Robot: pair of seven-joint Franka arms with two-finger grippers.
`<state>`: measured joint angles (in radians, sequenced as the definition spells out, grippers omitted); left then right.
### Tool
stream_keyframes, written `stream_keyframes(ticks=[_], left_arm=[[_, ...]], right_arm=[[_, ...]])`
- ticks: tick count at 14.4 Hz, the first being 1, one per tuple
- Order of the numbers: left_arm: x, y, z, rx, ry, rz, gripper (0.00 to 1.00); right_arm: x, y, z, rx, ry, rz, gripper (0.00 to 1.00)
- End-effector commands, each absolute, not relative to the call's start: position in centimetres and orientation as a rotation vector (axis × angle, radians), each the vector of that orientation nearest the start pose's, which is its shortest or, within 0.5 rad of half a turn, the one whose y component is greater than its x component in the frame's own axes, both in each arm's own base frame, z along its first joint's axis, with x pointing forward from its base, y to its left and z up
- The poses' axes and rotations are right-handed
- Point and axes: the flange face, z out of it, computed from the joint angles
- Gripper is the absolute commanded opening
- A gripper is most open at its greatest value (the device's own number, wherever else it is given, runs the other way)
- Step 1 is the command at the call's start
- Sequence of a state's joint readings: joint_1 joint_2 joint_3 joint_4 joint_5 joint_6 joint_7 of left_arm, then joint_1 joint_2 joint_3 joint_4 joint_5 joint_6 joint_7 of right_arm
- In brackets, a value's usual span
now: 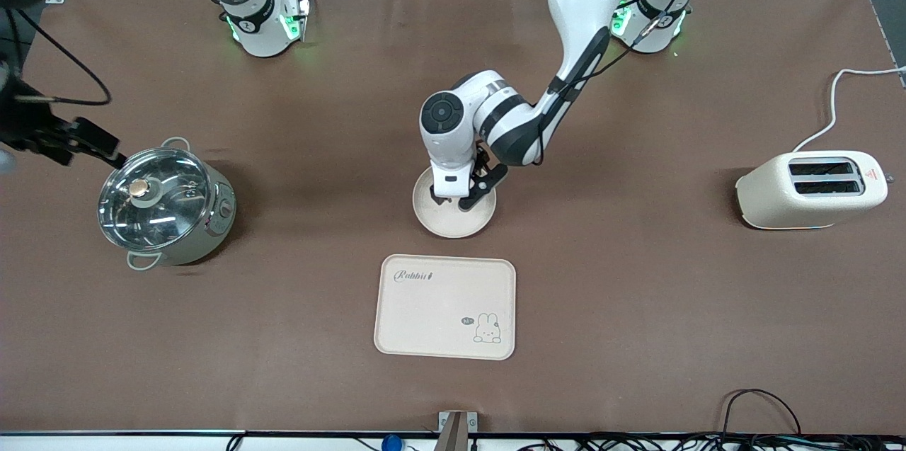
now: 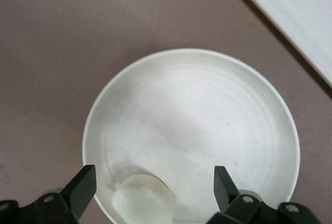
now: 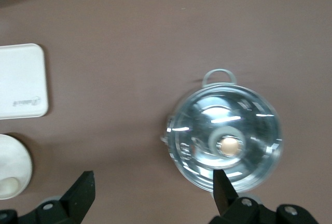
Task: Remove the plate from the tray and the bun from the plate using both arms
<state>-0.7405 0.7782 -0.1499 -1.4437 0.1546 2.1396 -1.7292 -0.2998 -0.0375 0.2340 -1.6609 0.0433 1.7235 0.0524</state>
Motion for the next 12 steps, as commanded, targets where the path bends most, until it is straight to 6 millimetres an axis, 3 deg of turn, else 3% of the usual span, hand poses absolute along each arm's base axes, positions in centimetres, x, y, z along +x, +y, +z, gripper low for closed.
stream_keyframes(ticks=[1,5,8,9,12], left_arm=[[45.6,-55.3,20.2,-2.779,-1.261,-0.025,1.0],[44.7,-55.7,19.1,-2.737,-1.319,-0.018,0.99],[44.2,-56.0,18.8,-2.711,-1.353,-0.021,0.9],[43.8,-56.2,18.7,-2.71,-1.344,-0.02,0.85],[43.8,-56.1,18.2,-2.707,-1.339,-0.019,0.52]], right_arm=[[55.3,-2.4,65.2,-3.151,0.159,-0.195,1.0],[55.5,-1.6,64.6,-3.148,0.139,-0.173,1.0],[55.5,-1.3,64.4,-3.149,0.13,-0.161,1.0],[55.6,-1.4,64.2,-3.148,0.132,-0.159,1.0],[55.7,-2.2,64.3,-3.143,0.149,-0.162,1.0]])
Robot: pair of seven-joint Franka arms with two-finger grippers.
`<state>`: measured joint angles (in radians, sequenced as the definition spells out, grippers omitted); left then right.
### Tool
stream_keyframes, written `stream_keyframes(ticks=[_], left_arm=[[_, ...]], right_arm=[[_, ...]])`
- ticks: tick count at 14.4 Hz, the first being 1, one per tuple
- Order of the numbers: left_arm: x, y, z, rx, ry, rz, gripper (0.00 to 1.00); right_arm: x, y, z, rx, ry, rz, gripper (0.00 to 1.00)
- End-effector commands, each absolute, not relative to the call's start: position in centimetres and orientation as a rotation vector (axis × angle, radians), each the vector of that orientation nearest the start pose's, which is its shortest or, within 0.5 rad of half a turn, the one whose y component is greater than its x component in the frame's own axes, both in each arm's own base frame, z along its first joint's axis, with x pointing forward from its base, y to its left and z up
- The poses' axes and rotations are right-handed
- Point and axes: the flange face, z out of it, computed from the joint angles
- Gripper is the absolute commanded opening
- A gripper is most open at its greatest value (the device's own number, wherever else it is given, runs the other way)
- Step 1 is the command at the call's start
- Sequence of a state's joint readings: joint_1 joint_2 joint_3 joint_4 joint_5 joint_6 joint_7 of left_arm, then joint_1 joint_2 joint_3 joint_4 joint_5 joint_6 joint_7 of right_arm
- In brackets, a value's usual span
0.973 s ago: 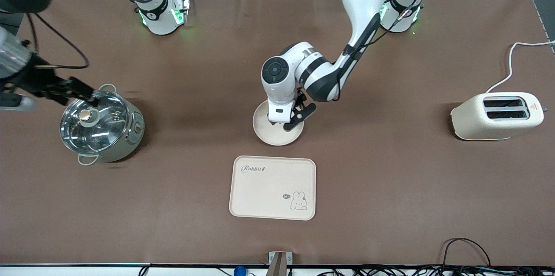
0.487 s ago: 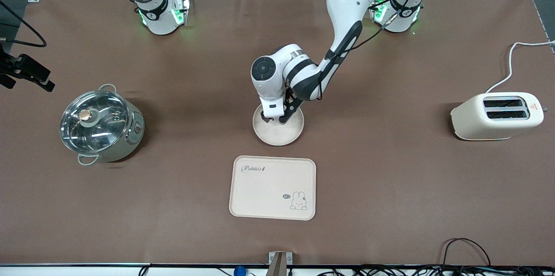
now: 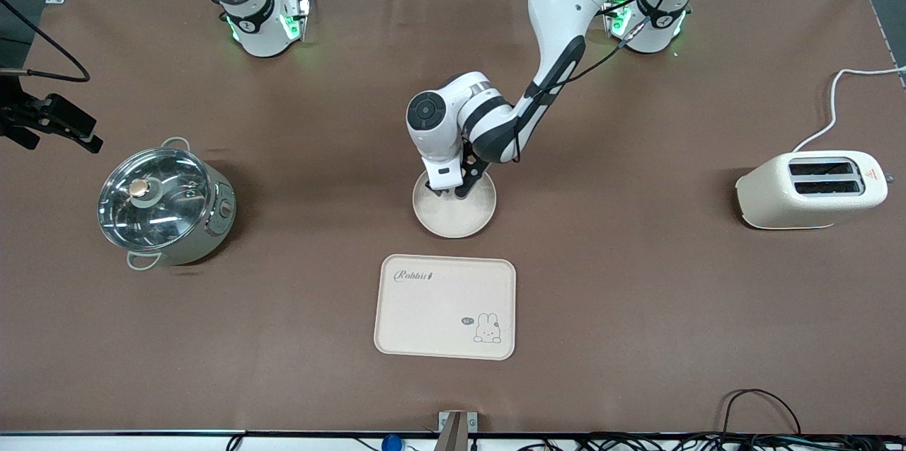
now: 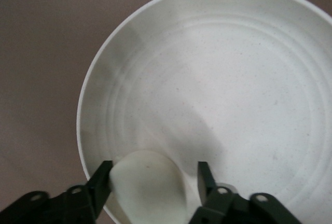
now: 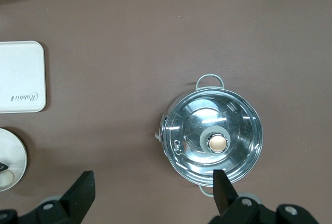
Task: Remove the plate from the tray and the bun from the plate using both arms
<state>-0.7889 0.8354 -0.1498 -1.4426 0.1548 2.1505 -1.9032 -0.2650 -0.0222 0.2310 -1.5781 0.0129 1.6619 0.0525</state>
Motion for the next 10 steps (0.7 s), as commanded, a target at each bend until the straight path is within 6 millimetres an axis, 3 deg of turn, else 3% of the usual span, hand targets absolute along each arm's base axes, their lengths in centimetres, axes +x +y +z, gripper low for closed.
stream_keyframes(ticks=[1,3,4,6,8,10], left_arm=[[43.8,-56.1,18.1,-2.707,-1.338,-0.016,0.43],[44.0,-56.0,18.3,-2.711,-1.335,-0.017,0.24],[44.3,-55.9,18.5,-2.713,-1.336,-0.022,0.16],[45.3,-55.4,20.2,-2.713,-1.359,-0.04,0.08],[48.2,-52.9,23.3,-2.708,-1.347,-0.049,0.08],[52.9,-48.1,26.6,-2.684,-1.415,-0.058,0.08]], right_arm=[[55.8,-2.5,64.2,-3.143,0.154,-0.159,1.0],[55.8,-2.5,64.5,-3.146,0.152,-0.172,1.0],[55.7,-3.4,64.8,-3.145,0.173,-0.179,1.0],[54.9,-4.4,67.2,-3.145,0.172,-0.176,1.0],[54.0,-4.3,67.2,-3.148,0.171,-0.065,1.0],[54.1,-4.4,66.8,-3.144,0.175,-0.055,1.0]])
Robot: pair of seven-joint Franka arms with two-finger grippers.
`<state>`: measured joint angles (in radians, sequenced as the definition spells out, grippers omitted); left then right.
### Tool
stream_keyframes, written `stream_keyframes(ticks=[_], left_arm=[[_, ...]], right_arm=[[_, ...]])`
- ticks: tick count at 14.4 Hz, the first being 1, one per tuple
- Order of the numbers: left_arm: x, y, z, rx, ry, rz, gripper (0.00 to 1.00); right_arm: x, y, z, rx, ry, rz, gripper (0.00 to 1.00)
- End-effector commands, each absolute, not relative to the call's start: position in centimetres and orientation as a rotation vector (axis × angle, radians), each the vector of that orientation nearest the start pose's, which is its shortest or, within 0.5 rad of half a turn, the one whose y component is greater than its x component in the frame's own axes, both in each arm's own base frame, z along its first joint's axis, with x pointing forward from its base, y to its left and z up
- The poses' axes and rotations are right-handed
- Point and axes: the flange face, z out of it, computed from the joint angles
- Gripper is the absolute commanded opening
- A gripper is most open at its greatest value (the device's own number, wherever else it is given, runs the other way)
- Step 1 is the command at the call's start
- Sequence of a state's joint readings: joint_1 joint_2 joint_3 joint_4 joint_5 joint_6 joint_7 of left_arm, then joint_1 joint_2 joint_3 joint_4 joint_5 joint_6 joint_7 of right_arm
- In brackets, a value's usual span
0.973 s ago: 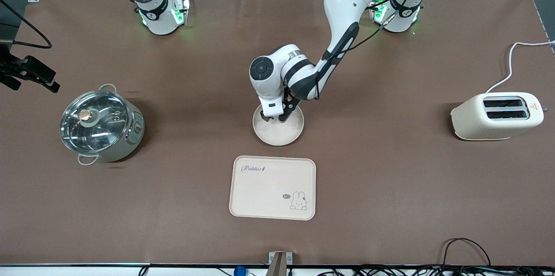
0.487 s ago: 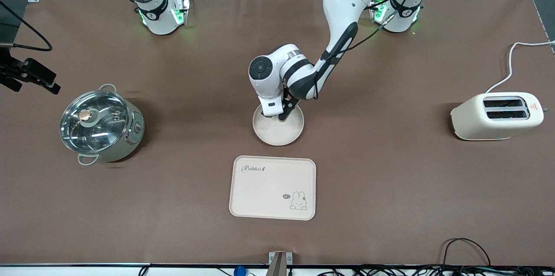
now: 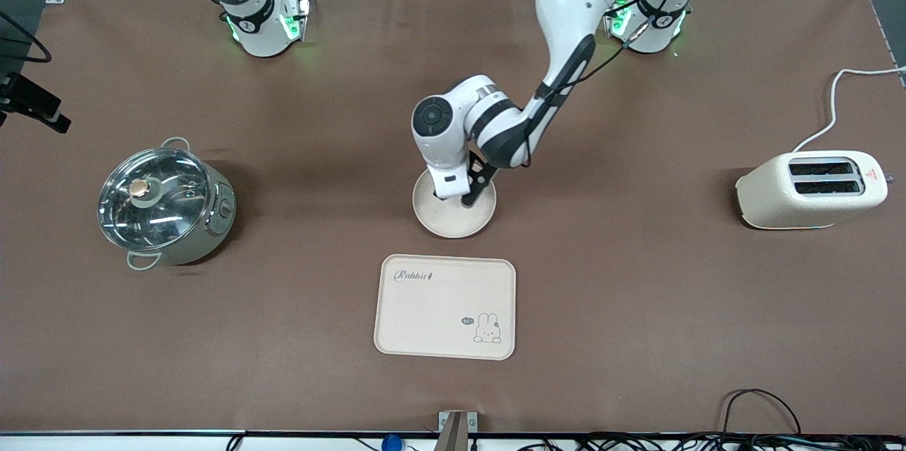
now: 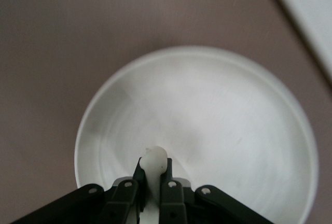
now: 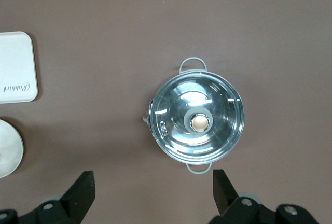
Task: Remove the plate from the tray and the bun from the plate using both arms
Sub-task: 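Lift the bun off the plate and carry it toward the toaster, then lower the bun onto the table beside the toaster and open the left gripper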
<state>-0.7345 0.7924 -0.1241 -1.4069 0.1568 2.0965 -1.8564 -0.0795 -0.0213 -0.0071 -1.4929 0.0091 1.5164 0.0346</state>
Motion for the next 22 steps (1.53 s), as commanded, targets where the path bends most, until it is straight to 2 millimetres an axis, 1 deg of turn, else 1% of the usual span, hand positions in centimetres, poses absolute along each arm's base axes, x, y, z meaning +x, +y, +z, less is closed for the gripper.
stream_keyframes(ticks=[1,2,3,4,5,6,7,8,9,11,12,13,14,15,16,17,18,19,20,21,22], left_arm=[[55.0,-45.5,27.5,-2.666,-1.444,-0.056,0.08],[57.2,-42.7,27.5,-2.646,-1.469,-0.051,0.08],[58.9,-40.0,27.3,-2.616,-1.496,-0.056,0.08],[59.6,-37.6,27.5,-2.558,-1.502,-0.047,0.08],[60.2,-35.6,27.1,-2.505,-1.512,-0.023,0.08],[60.7,-33.9,25.7,-2.473,-1.511,-0.022,0.08],[61.7,-31.6,24.4,-2.44,-1.497,-0.065,0.08],[62.5,-29.7,23.9,-2.421,-1.506,-0.086,0.06],[63.4,-28.0,22.8,-2.42,-1.519,-0.092,0.05],[64.4,-25.6,21.8,-2.472,-1.493,-0.091,0.06],[64.8,-24.2,21.2,-2.484,-1.49,-0.085,0.1],[65.0,-23.3,20.6,-2.51,-1.466,-0.081,0.11],[65.2,-22.5,19.7,-2.529,-1.444,-0.074,0.15],[65.3,-22.1,19.1,-2.533,-1.432,-0.066,0.18],[65.6,-21.6,19.2,-2.541,-1.425,-0.066,0.23],[66.0,-20.1,19.1,-2.548,-1.405,-0.053,0.3],[66.4,-18.3,18.9,-2.563,-1.368,-0.035,0.51],[66.6,-17.3,19.0,-2.576,-1.333,-0.021,0.74],[66.9,-16.9,19.5,-2.591,-1.314,-0.023,1.0],[67.0,-16.8,19.8,-2.605,-1.299,-0.019,1.0],[67.0,-17.2,20.3,-2.621,-1.282,-0.017,1.0]], right_arm=[[54.1,-4.3,66.9,-3.144,0.172,-0.06,1.0],[54.1,-4.0,66.9,-3.143,0.163,-0.065,1.0],[54.2,-4.0,66.9,-3.142,0.165,-0.07,1.0],[54.2,-3.8,66.9,-3.136,0.161,-0.07,1.0],[54.3,-3.6,66.9,-3.134,0.156,-0.072,1.0],[54.3,-3.5,67.0,-3.134,0.151,-0.075,1.0],[54.3,-3.3,67.1,-3.134,0.146,-0.084,1.0],[54.5,-3.0,67.2,-3.133,0.139,-0.108,1.0],[54.6,-2.7,67.3,-3.132,0.132,-0.118,1.0],[54.6,-1.9,67.2,-3.133,0.108,-0.115,1.0],[54.6,-1.7,67.1,-3.135,0.103,-0.106,1.0],[54.5,-1.6,67.2,-3.133,0.1,-0.106,1.0],[54.6,-1.6,67.1,-3.133,0.1,-0.103,1.0],[54.6,-1.5,67.1,-3.133,0.098,-0.103,1.0],[54.6,-1.6,67.1,-3.135,0.098,-0.108,1.0],[54.6,-1.6,67.1,-3.133,0.098,-0.111,1.0],[54.6,-1.5,67.0,-3.133,0.096,-0.108,1.0],[54.6,-1.5,67.0,-3.135,0.096,-0.108,1.0],[54.6,-1.5,67.1,-3.133,0.098,-0.111,1.0],[54.7,-1.6,67.0,-3.133,0.098,-0.108,1.0],[54.7,-1.6,67.0,-3.133,0.098,-0.108,1.0]])
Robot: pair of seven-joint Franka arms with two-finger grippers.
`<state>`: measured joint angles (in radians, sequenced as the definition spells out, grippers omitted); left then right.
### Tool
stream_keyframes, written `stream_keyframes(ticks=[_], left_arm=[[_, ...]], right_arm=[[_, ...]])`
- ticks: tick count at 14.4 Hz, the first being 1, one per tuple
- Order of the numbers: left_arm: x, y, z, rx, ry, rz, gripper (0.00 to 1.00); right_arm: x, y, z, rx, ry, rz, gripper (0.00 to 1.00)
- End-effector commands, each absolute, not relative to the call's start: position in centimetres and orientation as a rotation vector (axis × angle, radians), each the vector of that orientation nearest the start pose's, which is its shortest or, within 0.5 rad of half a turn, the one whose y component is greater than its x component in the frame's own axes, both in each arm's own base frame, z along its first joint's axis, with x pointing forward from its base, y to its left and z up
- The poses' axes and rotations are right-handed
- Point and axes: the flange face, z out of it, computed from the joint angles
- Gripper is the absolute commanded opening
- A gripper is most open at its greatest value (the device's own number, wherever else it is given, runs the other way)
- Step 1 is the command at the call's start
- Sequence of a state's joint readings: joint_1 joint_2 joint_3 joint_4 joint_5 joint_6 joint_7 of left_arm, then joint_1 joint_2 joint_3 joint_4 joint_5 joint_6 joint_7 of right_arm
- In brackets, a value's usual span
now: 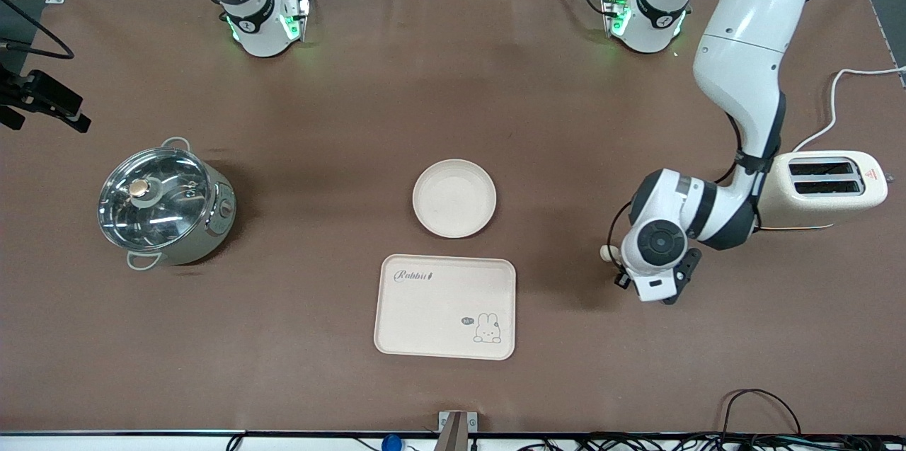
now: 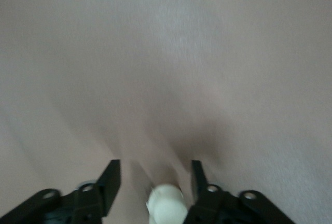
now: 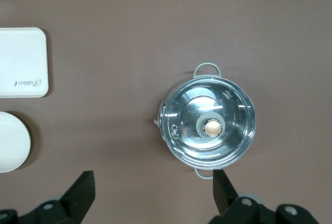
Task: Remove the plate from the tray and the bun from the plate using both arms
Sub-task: 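Lower the bun onto the table beside the toaster and open the left gripper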
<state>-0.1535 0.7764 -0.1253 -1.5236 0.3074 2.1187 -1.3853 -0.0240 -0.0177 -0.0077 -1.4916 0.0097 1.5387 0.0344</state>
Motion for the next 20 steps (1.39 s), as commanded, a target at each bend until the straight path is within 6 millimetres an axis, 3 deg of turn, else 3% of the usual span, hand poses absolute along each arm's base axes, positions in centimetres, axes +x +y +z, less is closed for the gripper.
stream_keyframes(ticks=[1,4,6,9,12,16,18,20], left_arm=[[67.1,-17.7,21.6,-2.629,-1.284,-0.026,1.0],[67.6,-20.7,28.8,-2.68,-1.2,-0.008,1.0],[67.7,-20.4,35.1,-2.741,-1.028,0.035,1.0],[66.7,-16.3,46.4,-2.876,-0.811,-0.049,1.0],[63.4,-13.6,55.8,-2.982,-0.629,-0.081,1.0],[59.2,-8.6,63.3,-3.106,-0.325,-0.043,1.0],[56.3,-6.1,65.0,-3.111,-0.168,-0.022,1.0],[52.8,-5.1,66.0,-3.104,-0.076,-0.021,1.0]], right_arm=[[54.9,-1.6,66.7,-3.134,0.101,-0.101,1.0],[55.3,-2.3,66.3,-3.133,0.115,-0.108,1.0],[55.5,-2.4,66.1,-3.133,0.12,-0.108,1.0],[55.3,-2.3,66.6,-3.135,0.115,-0.113,1.0],[55.2,-2.6,66.7,-3.133,0.122,-0.108,1.0],[55.0,-1.5,67.0,-3.14,0.092,-0.097,1.0],[54.8,-0.4,66.8,-3.149,0.045,-0.077,1.0],[54.8,-0.8,66.3,-3.148,0.052,-0.06,1.0]])
